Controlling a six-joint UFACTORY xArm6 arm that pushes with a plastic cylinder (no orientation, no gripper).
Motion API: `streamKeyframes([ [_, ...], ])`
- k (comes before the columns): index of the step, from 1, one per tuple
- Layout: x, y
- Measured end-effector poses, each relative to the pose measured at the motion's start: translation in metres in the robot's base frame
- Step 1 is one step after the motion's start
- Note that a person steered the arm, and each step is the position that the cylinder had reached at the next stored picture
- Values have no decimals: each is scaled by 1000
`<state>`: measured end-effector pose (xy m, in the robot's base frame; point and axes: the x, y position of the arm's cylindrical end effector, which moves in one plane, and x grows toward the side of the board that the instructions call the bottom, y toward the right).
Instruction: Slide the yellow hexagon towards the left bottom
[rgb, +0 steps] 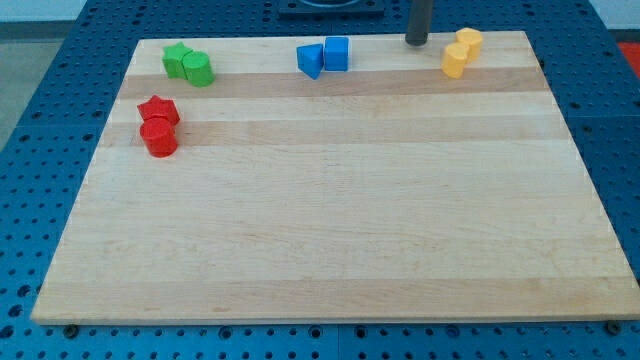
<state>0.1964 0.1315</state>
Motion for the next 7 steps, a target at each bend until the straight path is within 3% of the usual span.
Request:
streamKeyframes([
  [3, -5, 87],
  [7, 10, 87],
])
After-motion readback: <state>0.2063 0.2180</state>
